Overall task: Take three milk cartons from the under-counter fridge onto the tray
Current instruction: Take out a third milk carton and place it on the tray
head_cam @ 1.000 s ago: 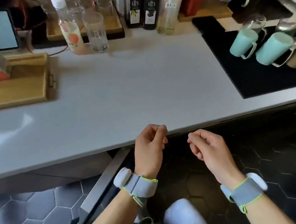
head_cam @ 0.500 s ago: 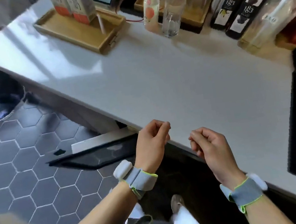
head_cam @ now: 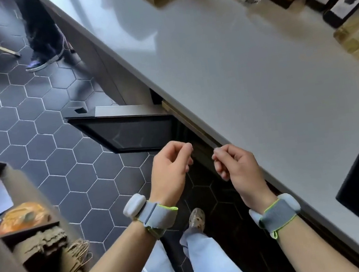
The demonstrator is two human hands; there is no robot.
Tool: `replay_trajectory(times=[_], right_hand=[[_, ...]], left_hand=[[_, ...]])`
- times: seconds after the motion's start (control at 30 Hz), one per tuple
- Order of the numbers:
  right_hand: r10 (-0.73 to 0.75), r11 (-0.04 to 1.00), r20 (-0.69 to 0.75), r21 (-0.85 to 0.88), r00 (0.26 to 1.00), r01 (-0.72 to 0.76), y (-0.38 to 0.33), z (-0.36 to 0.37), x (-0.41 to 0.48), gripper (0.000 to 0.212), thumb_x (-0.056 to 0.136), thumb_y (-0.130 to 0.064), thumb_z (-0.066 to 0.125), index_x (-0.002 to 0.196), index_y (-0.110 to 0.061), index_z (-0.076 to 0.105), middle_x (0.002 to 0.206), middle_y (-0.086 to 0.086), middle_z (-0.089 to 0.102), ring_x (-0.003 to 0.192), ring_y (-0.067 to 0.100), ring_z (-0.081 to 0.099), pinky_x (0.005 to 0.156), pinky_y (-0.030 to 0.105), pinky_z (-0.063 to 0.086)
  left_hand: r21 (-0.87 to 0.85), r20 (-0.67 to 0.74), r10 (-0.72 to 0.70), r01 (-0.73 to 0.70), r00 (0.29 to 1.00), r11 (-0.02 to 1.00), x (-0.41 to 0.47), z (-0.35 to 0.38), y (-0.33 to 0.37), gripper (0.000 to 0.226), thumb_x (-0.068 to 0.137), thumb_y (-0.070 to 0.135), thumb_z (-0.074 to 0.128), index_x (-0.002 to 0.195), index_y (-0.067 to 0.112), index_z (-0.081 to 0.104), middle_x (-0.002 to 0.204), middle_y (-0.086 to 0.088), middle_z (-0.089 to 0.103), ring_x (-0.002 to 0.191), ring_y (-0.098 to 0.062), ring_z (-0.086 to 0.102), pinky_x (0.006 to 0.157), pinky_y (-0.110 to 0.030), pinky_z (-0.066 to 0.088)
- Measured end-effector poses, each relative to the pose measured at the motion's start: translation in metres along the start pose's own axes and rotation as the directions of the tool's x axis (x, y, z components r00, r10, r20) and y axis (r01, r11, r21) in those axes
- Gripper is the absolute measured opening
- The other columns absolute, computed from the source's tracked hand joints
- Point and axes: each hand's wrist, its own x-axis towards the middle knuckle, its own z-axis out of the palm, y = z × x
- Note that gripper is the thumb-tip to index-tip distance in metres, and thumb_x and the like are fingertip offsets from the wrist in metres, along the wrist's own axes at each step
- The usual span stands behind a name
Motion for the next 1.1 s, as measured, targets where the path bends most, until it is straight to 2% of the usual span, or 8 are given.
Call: replay_trajectory(times=[0.17, 0.37, 0.53, 0.7, 0.8, 1.0, 1.1], right_hand=[[0.036, 0.997, 0.033, -0.064, 0.999, -0.034, 0.016, 0.030, 0.007, 0.027, 0.100, -0.023, 0.059, 0.076, -0.015, 0.068, 0.060, -0.003, 0.059, 0.051, 0.006, 0.048, 0.049, 0.015, 0.041], [0.104, 0.989, -0.042, -0.098, 0.994, -0.108, 0.038, 0.055, 0.017, 0.029, 0.099, -0.025, 0.059, 0.071, -0.025, 0.069, 0.062, -0.004, 0.061, 0.053, 0.006, 0.050, 0.051, 0.016, 0.043], [0.159, 0.985, -0.113, -0.052, 0.981, -0.166, 0.071, 0.076, 0.047, 0.023, 0.092, -0.035, 0.060, 0.073, -0.028, 0.070, 0.064, -0.005, 0.063, 0.053, 0.005, 0.053, 0.052, 0.017, 0.045], [0.189, 0.981, -0.202, -0.012, 0.961, -0.195, 0.132, 0.077, 0.105, 0.018, 0.087, -0.037, 0.062, 0.074, -0.028, 0.071, 0.065, -0.005, 0.063, 0.054, 0.006, 0.054, 0.053, 0.018, 0.047], [0.190, 0.980, -0.231, -0.006, 0.954, -0.197, 0.170, 0.071, 0.138, 0.019, 0.093, -0.031, 0.061, 0.077, -0.029, 0.070, 0.068, -0.006, 0.065, 0.056, 0.005, 0.057, 0.055, 0.018, 0.049], [0.124, 0.990, -0.318, -0.022, 0.940, -0.138, 0.271, 0.054, 0.211, 0.020, 0.100, -0.015, 0.058, 0.083, -0.021, 0.067, 0.075, -0.006, 0.069, 0.065, 0.004, 0.064, 0.061, 0.020, 0.052], [0.122, 0.992, -0.335, 0.016, 0.934, -0.124, 0.314, 0.051, 0.242, 0.016, 0.100, -0.011, 0.058, 0.088, -0.016, 0.067, 0.079, -0.002, 0.070, 0.066, 0.004, 0.064, 0.060, 0.015, 0.053]], left_hand=[[0.008, -0.038, -0.030, 0.030, 0.999, 1.000, 0.008, -0.033, -0.022, 0.017, 0.089, 0.033, 0.063, 0.074, 0.029, 0.067, 0.056, 0.010, 0.058, 0.050, -0.004, 0.048, 0.050, -0.015, 0.041], [0.014, 0.016, -0.096, 0.096, 0.995, 0.995, 0.029, -0.065, -0.047, 0.017, 0.090, 0.034, 0.062, 0.074, 0.029, 0.066, 0.056, 0.011, 0.058, 0.051, -0.005, 0.048, 0.053, -0.020, 0.041], [0.026, 0.074, -0.119, 0.117, 0.990, 0.993, 0.065, -0.079, -0.083, 0.018, 0.092, 0.027, 0.062, 0.076, 0.021, 0.065, 0.056, 0.010, 0.058, 0.053, -0.008, 0.049, 0.055, -0.025, 0.041], [0.036, 0.076, -0.116, 0.113, 0.990, 0.993, 0.114, -0.071, -0.140, 0.019, 0.093, 0.025, 0.062, 0.079, 0.013, 0.066, 0.056, 0.010, 0.058, 0.053, -0.009, 0.048, 0.058, -0.028, 0.043], [0.048, 0.078, -0.099, 0.095, 0.992, 0.994, 0.140, -0.060, -0.173, 0.018, 0.094, 0.024, 0.061, 0.082, 0.012, 0.066, 0.059, 0.009, 0.058, 0.055, -0.009, 0.050, 0.061, -0.030, 0.045], [0.108, 0.150, -0.075, 0.059, 0.986, 0.992, 0.209, -0.025, -0.276, 0.014, 0.094, 0.025, 0.059, 0.084, 0.025, 0.067, 0.059, 0.014, 0.063, 0.053, -0.004, 0.053, 0.059, -0.025, 0.047], [0.091, 0.194, -0.072, 0.055, 0.978, 0.994, 0.243, -0.010, -0.325, 0.023, 0.095, 0.016, 0.058, 0.078, 0.030, 0.066, 0.061, 0.016, 0.067, 0.053, 0.001, 0.056, 0.060, -0.021, 0.046]])
